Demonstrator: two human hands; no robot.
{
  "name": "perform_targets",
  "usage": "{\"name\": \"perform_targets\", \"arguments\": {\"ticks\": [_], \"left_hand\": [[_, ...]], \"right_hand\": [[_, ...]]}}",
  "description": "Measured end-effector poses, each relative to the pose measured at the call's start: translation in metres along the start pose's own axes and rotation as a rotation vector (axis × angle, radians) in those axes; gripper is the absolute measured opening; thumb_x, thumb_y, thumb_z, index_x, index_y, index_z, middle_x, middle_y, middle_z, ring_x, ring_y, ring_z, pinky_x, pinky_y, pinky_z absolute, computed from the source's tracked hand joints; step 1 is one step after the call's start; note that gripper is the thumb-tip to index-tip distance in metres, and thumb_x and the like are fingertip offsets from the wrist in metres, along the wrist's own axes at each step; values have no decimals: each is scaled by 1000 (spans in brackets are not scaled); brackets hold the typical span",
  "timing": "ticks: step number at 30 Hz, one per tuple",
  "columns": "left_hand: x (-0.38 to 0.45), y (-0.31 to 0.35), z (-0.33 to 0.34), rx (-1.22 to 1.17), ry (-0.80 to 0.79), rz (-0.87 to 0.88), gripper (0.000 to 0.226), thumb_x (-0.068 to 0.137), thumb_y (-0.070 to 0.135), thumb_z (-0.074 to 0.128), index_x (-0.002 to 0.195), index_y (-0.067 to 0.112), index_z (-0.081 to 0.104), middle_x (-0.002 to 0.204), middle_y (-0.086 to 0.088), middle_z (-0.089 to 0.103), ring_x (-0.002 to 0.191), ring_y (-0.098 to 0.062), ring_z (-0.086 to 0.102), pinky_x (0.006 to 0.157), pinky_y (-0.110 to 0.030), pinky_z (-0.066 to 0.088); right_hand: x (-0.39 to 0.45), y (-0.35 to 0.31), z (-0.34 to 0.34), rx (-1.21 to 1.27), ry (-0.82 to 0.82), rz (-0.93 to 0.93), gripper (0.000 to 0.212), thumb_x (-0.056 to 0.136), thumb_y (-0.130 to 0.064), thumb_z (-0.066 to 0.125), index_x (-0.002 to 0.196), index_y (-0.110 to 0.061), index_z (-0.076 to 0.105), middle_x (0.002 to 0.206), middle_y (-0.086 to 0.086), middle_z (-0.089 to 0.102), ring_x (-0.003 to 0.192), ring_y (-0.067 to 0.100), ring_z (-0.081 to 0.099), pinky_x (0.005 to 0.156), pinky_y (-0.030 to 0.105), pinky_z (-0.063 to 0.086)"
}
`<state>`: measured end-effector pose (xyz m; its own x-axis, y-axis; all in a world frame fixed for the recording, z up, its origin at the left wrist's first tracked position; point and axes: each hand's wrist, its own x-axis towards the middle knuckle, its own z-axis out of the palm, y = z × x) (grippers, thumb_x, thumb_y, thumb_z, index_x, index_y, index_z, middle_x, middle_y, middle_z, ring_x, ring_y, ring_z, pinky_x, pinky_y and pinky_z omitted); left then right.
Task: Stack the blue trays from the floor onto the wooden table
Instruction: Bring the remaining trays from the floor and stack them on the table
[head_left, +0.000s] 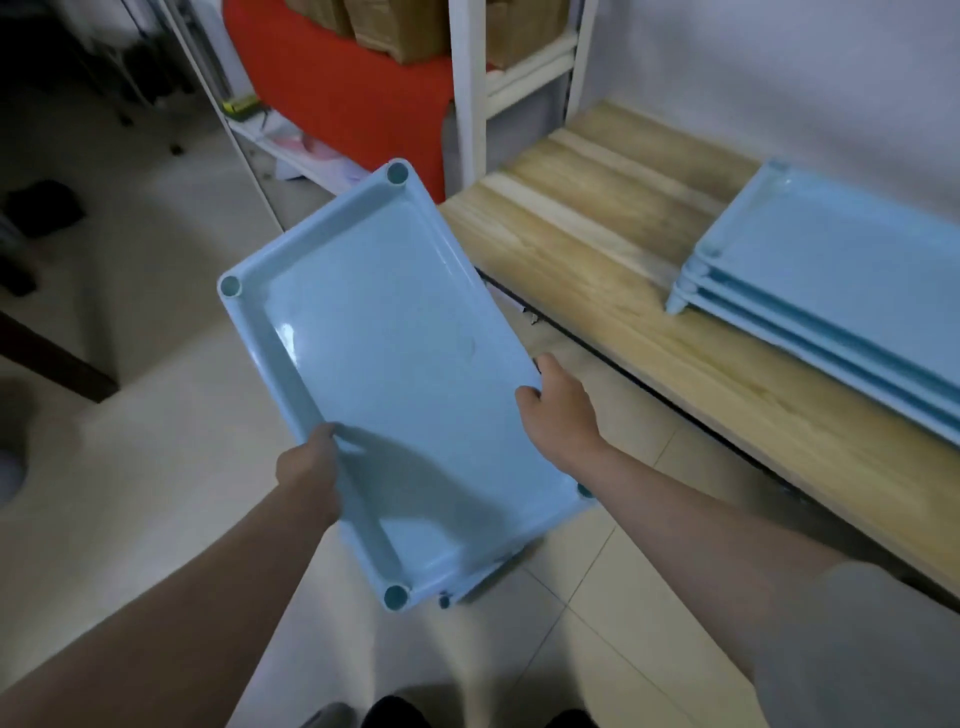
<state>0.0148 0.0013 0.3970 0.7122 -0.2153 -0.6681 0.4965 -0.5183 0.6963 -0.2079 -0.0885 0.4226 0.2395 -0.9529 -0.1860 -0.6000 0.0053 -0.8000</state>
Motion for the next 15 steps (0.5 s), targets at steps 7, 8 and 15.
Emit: {"name": "perform_targets", "arguments": {"ticks": [7,8,15], "left_hand": [[-71,65,16,-43,-87,155,39,88,26,65,120,4,61,118,-16,64,88,-28,58,85,-41,51],[-82,71,21,-44,-109,173,40,89,27,63,121,3,61,119,-17,64,88,-29,58,84,-41,51],[-163,90,71,-160,-239,194,28,93,22,61,117,7,58,110,-13,59,91,-28,56,84,-37,48]], "right_hand": [[5,-46,-81,-77,190,-34,7,84,-17,43,81,-11,39,67,2,46,58,23,43,54,34,35],[5,-51,-94,-112,204,-33,5,84,-16,44,85,-12,42,68,2,49,60,25,47,54,33,37],[-2,-61,-171,-321,432,-40,54,86,-22,56,137,-13,40,130,11,50,120,32,43,101,41,35]]}}
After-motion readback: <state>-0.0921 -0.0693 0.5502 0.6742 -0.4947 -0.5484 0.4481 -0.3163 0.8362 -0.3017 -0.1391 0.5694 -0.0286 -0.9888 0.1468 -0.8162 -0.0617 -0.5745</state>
